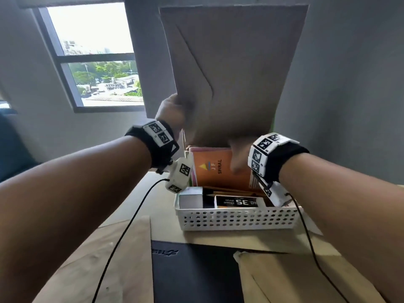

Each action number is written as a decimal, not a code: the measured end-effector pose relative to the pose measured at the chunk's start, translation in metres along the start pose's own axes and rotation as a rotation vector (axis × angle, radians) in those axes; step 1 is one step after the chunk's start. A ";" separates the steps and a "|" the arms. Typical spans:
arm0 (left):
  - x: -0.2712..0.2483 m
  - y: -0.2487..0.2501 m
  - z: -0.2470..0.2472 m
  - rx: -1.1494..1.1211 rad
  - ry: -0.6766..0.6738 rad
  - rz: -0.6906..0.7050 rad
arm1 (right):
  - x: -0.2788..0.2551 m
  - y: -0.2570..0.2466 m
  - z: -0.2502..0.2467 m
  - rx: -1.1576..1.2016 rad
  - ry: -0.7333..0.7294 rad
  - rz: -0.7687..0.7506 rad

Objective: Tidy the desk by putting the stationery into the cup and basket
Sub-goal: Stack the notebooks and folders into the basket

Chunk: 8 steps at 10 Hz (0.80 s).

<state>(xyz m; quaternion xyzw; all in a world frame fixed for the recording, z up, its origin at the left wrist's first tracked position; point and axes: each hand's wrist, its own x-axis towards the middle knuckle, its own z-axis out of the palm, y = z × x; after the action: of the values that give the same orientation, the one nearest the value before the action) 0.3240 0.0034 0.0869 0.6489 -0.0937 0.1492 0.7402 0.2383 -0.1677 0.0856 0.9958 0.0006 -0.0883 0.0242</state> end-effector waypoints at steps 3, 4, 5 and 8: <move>-0.004 -0.040 -0.017 0.741 -0.215 -0.492 | 0.093 0.026 0.034 -0.042 -0.028 -0.121; -0.002 -0.026 -0.011 0.856 -0.237 -0.490 | 0.091 0.030 0.032 -0.122 0.012 -0.139; 0.006 -0.002 -0.006 0.845 -0.166 -0.357 | 0.055 0.021 0.020 -0.138 0.037 -0.170; 0.013 -0.017 -0.022 0.692 -0.173 -0.332 | 0.055 0.033 0.008 -0.141 0.156 -0.286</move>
<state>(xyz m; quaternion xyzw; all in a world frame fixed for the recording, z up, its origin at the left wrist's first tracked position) 0.3413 0.0249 0.0720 0.8766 0.0064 -0.0051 0.4812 0.2907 -0.2016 0.0696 0.9852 0.1504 -0.0128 0.0811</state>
